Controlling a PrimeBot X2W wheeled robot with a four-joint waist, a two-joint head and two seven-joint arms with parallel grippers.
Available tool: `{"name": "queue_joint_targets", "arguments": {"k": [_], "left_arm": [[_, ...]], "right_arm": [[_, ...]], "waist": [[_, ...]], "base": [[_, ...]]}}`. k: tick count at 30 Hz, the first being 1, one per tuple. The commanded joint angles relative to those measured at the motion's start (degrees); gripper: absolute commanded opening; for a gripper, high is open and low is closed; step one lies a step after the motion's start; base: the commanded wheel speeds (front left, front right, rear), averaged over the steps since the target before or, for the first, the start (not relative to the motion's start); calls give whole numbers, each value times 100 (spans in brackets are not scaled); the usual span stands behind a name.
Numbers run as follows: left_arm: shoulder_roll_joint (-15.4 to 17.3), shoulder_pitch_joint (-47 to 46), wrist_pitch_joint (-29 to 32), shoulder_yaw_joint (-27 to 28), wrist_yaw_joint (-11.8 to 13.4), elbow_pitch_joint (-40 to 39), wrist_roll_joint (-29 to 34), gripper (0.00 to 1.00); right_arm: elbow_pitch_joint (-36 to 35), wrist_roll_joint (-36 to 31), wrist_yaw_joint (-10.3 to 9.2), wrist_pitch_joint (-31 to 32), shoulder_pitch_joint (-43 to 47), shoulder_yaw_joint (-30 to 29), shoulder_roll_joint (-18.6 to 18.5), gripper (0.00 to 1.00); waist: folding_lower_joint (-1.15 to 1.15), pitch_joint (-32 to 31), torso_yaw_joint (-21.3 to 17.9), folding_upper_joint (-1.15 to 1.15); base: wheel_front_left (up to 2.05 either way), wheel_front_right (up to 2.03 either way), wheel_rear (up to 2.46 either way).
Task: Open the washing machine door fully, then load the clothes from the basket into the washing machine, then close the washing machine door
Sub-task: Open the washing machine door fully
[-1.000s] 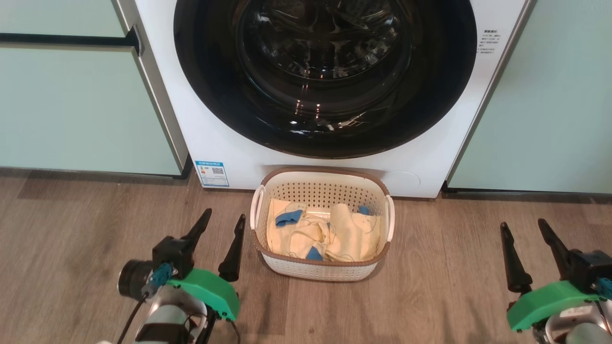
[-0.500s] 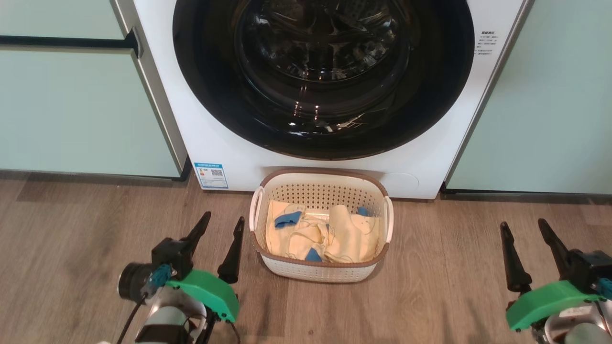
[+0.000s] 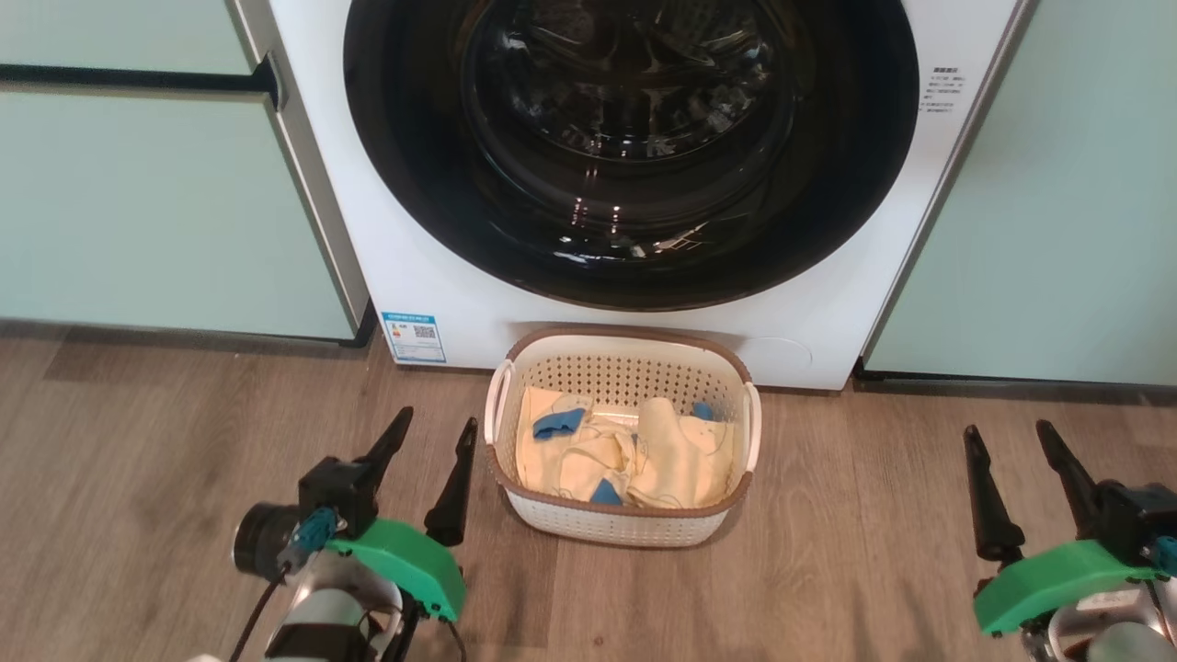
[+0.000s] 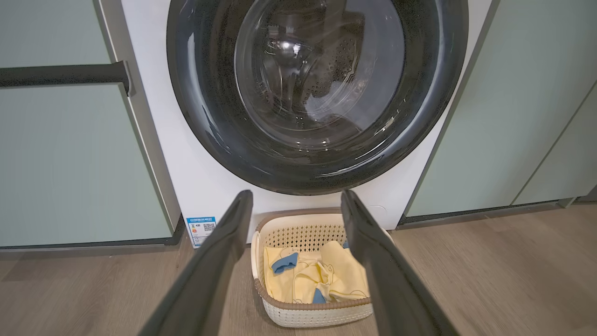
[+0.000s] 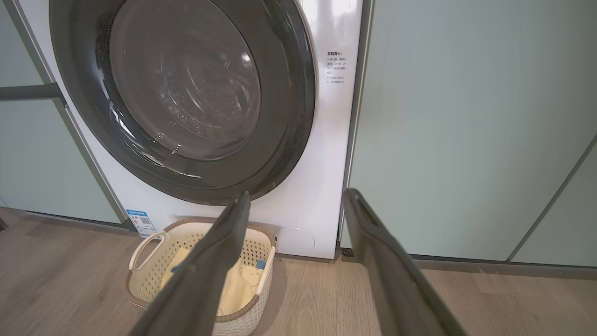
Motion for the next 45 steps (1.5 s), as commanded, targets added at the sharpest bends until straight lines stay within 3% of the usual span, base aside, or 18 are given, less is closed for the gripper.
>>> {"name": "queue_joint_targets", "arguments": {"k": [1, 23, 45], "left_arm": [[62, -331, -52, 187, -8, -146, 49, 100], [55, -353, -52, 229, 6, -278, 71, 100], [50, -373, -52, 242, 20, -292, 124, 100]], "right_arm": [[-203, 36, -6, -62, -236, 83, -53, 100], [-249, 52, -6, -62, -261, 25, -23, 100], [-284, 76, -6, -62, -290, -20, 4, 100]], "waist": [[0, 2, -4, 0], [0, 95, -52, 0], [0, 188, -62, 0]], "base": [[101, 101, -203], [112, 112, -225], [10, 10, -20]]}}
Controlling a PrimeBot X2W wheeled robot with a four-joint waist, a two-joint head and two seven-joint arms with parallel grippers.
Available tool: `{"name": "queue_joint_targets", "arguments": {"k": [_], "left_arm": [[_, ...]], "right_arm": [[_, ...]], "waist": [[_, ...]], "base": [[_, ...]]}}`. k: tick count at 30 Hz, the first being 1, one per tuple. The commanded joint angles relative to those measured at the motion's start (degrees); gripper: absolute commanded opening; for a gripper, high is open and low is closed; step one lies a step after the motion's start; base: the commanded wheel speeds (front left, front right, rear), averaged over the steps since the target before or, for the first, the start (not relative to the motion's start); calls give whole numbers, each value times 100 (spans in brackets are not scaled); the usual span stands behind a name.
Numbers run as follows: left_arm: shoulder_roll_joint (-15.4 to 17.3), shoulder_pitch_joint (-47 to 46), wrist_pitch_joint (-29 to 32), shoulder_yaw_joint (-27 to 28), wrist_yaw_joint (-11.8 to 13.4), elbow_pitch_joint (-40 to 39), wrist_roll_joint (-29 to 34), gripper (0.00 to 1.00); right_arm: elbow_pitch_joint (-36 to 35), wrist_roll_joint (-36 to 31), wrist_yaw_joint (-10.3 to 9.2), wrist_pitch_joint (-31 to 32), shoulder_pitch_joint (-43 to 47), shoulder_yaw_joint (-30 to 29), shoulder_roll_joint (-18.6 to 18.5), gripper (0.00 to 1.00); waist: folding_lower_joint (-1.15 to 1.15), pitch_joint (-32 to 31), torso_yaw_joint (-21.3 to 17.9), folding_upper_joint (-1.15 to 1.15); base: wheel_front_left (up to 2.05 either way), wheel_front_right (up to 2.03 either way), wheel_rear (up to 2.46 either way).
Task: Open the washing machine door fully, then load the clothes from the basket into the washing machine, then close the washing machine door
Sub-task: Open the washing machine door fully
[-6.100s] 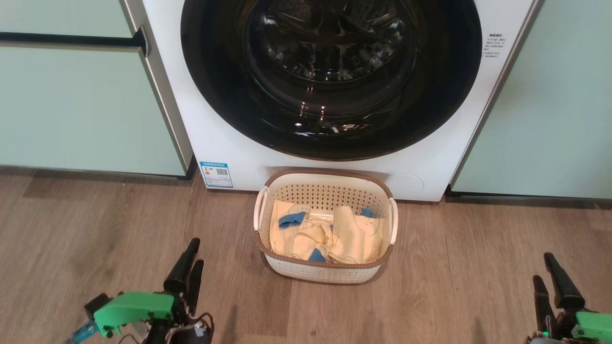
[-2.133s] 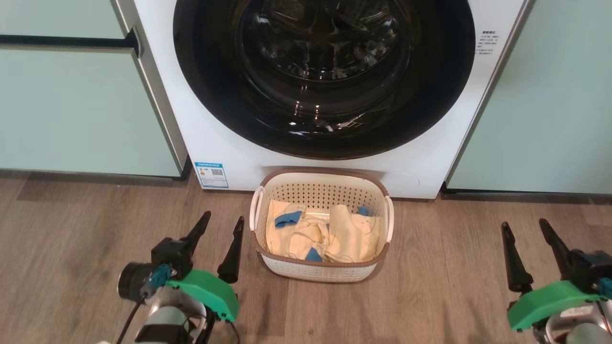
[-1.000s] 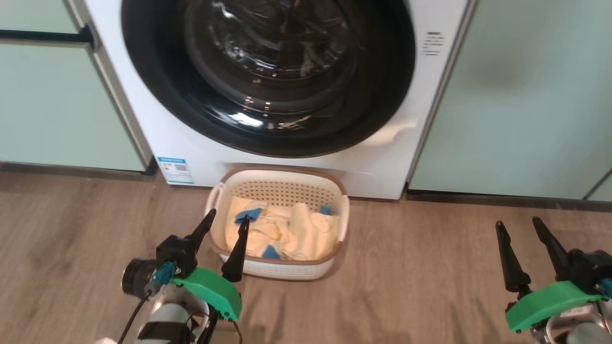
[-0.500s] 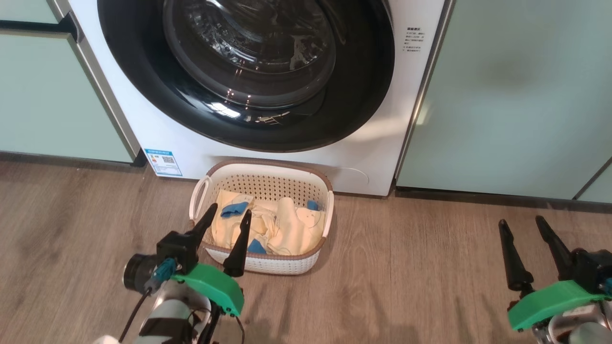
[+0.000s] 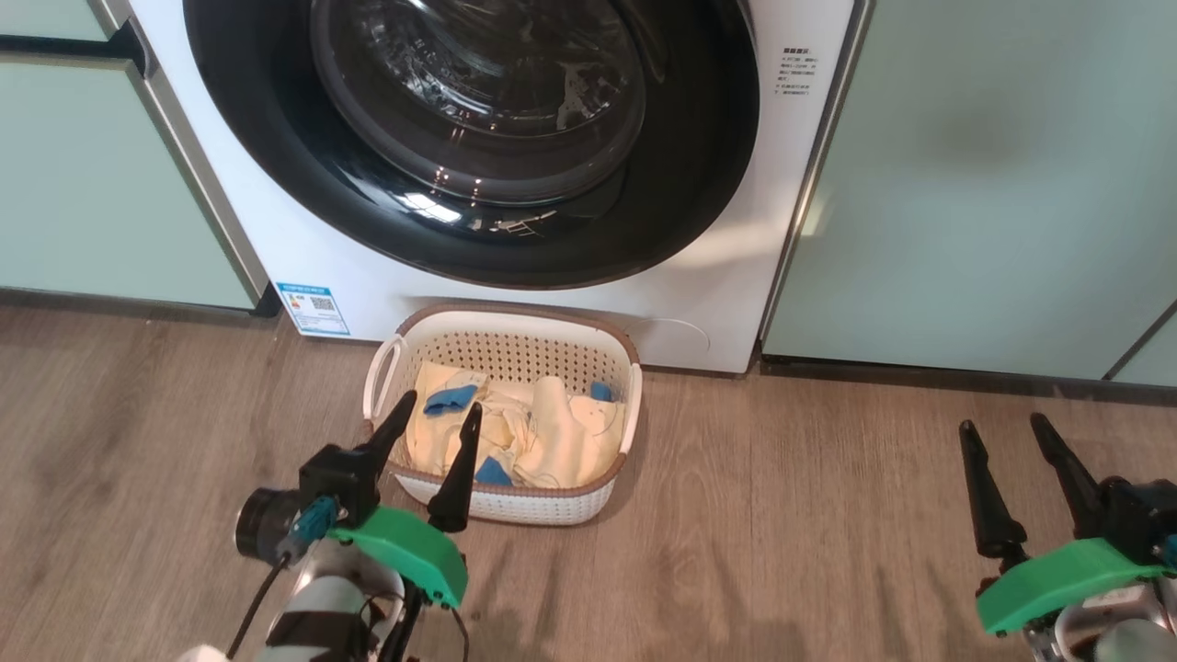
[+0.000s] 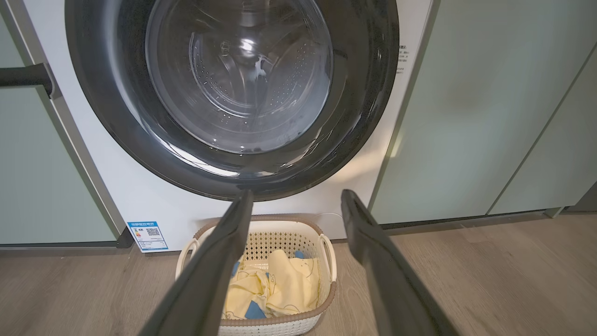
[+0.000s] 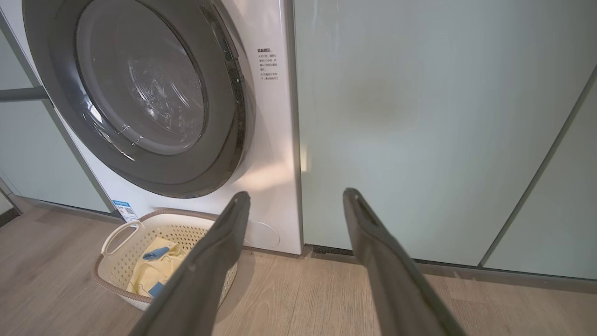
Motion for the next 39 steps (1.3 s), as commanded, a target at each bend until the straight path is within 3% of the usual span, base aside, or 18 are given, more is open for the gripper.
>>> {"name": "queue_joint_targets", "arguments": {"k": [1, 10, 11, 12, 20, 26, 32, 39], "left_arm": [[75, -287, -52, 205, 25, -199, 58, 100], [73, -302, -52, 211, 57, -230, 65, 100], [73, -305, -52, 208, 59, -238, 70, 100], [73, -309, -52, 205, 61, -244, 74, 100], [71, -335, -52, 186, 68, -295, 57, 100], [71, -370, -52, 170, 60, -311, 60, 100], [70, -467, -52, 155, 76, -351, 88, 100], [69, -696, -52, 78, 82, -422, 68, 100]], "right_arm": [[-198, 29, -6, -55, -292, 92, -29, 100], [-195, 81, -6, -55, -319, 66, -37, 100], [-183, 121, -6, -55, -322, 52, -33, 78], [-178, 152, -6, -55, -331, 52, -32, 0], [-47, 459, -6, -55, -394, 54, -64, 0], [170, 1157, -6, -55, -511, 101, -60, 0], [479, 3014, -6, 172, -861, 258, -45, 0], [616, 5962, -6, 1342, -1630, -38, -39, 0]], "waist": [[0, 13, 6, 0], [0, 75, 13, 0], [0, 84, 15, 0], [0, 95, 18, 0], [0, 177, 36, 0], [0, 248, 74, 0], [0, 428, 139, 0], [0, 765, 248, 0]], "base": [[0, 0, 0], [0, 0, 0], [0, 0, 0], [0, 0, 0], [0, 0, 0], [0, 0, 0], [0, 0, 0], [0, 0, 0]]}}
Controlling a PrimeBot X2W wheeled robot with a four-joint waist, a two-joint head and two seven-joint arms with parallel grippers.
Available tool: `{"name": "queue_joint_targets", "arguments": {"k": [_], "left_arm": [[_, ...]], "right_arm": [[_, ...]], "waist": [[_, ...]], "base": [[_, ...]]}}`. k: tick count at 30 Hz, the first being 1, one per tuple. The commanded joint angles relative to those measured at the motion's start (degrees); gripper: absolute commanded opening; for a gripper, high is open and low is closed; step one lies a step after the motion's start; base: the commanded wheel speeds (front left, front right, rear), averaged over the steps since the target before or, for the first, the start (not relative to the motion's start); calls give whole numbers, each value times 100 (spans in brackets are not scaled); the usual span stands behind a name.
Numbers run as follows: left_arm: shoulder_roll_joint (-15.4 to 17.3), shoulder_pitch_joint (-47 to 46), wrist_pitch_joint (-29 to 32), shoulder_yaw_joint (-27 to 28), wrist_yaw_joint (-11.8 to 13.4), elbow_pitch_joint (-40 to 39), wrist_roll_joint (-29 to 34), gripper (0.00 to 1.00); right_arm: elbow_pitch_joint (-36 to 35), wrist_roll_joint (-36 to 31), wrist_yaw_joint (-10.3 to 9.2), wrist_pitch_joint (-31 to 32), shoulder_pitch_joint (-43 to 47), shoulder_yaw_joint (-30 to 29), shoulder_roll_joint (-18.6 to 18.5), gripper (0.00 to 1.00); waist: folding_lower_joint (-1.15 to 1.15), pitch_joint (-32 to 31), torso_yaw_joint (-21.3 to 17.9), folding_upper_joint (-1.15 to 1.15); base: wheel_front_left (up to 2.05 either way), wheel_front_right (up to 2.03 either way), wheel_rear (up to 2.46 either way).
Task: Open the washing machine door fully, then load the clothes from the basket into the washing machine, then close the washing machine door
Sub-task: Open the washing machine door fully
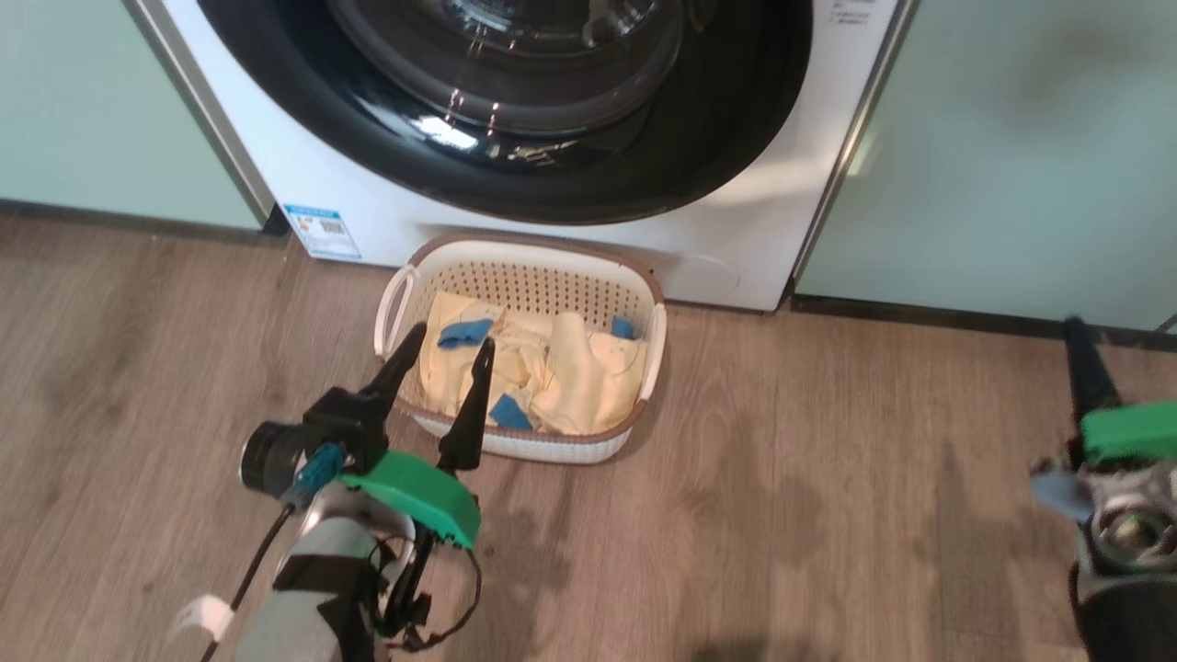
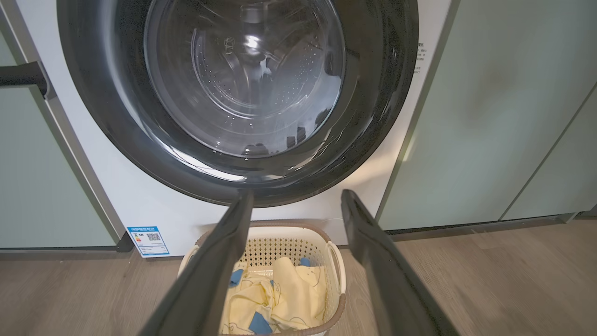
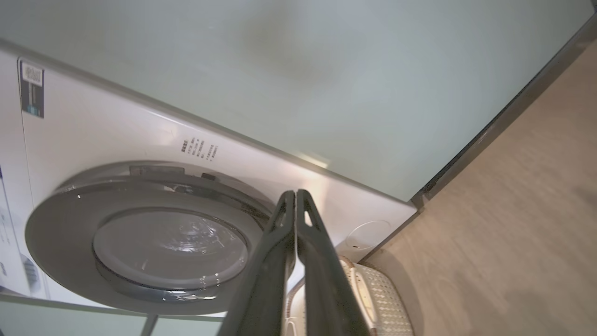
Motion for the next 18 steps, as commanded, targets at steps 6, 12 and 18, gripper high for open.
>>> {"name": "queue_joint_targets", "arguments": {"k": [6, 12, 18], "left_arm": [[71, -435, -52, -19, 81, -272, -61, 100], [71, -610, -52, -210, 170, -345, -201, 100], [71, -751, -52, -353, 227, -401, -289, 100]], "right_arm": [[342, 1656, -5, 1082, -1027, -339, -26, 0], [1081, 2620, -5, 1899, -1944, -689, -50, 0], [1791, 3097, -5, 2613, -2966, -733, -96, 0]], "waist": [[0, 333, 237, 0], [0, 616, 456, 0], [0, 884, 636, 0]], "base": [[0, 0, 0], [0, 0, 0], [0, 0, 0]]}}
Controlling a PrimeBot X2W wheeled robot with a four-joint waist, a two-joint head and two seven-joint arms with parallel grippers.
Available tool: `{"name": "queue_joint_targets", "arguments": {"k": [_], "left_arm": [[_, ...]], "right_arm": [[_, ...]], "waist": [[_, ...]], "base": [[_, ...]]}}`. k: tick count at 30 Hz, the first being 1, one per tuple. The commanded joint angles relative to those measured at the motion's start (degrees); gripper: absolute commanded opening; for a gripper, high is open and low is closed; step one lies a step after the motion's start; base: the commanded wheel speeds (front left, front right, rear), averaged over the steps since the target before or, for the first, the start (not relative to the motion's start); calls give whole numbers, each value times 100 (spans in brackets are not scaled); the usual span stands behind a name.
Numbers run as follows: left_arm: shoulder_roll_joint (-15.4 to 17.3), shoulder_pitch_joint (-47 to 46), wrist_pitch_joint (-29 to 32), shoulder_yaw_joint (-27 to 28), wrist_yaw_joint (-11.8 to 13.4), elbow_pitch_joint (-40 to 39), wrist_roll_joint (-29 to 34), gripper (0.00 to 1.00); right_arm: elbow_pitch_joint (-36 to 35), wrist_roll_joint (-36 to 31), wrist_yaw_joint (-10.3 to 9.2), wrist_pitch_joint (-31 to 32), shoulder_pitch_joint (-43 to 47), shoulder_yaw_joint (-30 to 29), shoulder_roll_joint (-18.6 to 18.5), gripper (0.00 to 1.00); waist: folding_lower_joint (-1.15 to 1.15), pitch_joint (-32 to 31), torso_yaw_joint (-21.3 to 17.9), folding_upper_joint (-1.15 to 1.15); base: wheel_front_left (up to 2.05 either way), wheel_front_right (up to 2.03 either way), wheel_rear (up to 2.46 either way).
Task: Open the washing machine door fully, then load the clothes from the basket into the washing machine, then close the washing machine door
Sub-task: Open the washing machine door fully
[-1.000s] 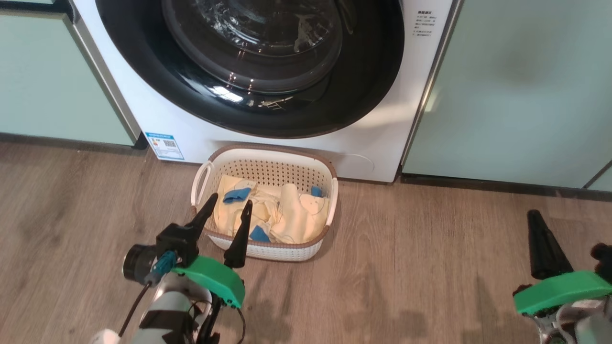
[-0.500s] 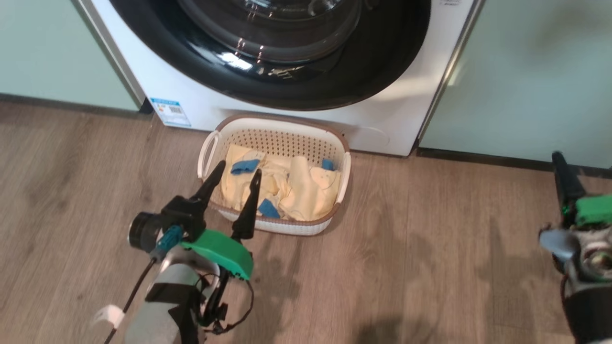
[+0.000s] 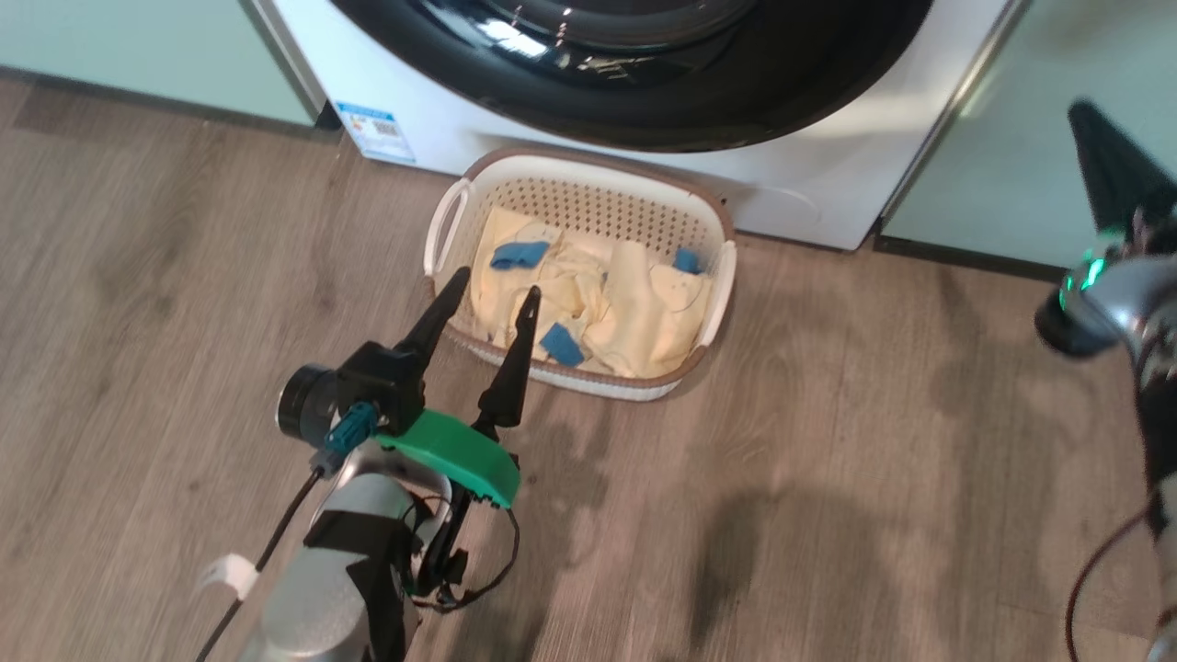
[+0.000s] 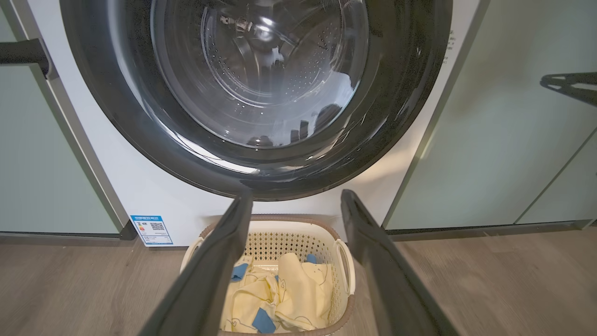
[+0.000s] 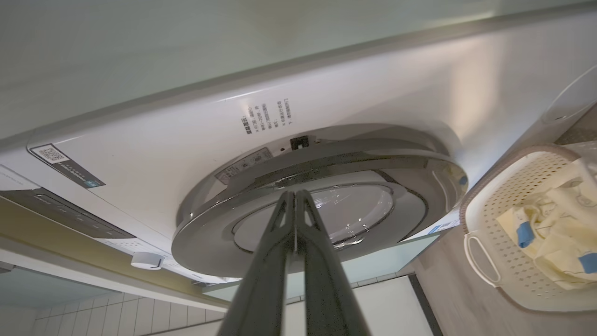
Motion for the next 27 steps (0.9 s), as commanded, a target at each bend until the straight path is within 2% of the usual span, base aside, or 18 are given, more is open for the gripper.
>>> {"name": "queue_joint_targets", "arguments": {"k": [1, 8, 16, 27], "left_arm": [[80, -242, -37, 153, 30, -206, -56, 100], [80, -369, -37, 14, 72, -260, -133, 100], [80, -546, -37, -258, 94, -288, -206, 100], [80, -621, -37, -442, 173, -367, -291, 100]], "right_arm": [[-51, 102, -4, 155, -443, 63, -59, 0], [490, 254, -4, 349, -1400, 26, -216, 0], [1069, -53, -4, 514, -2472, 359, -473, 0], [1701, -311, -4, 579, -3378, 615, -524, 0]], "waist": [[-1, 127, 106, 0], [-1, 342, 292, 0], [-1, 643, 550, 0], [-1, 879, 732, 0]], "base": [[0, 0, 0], [0, 0, 0], [0, 0, 0], [0, 0, 0]]}}
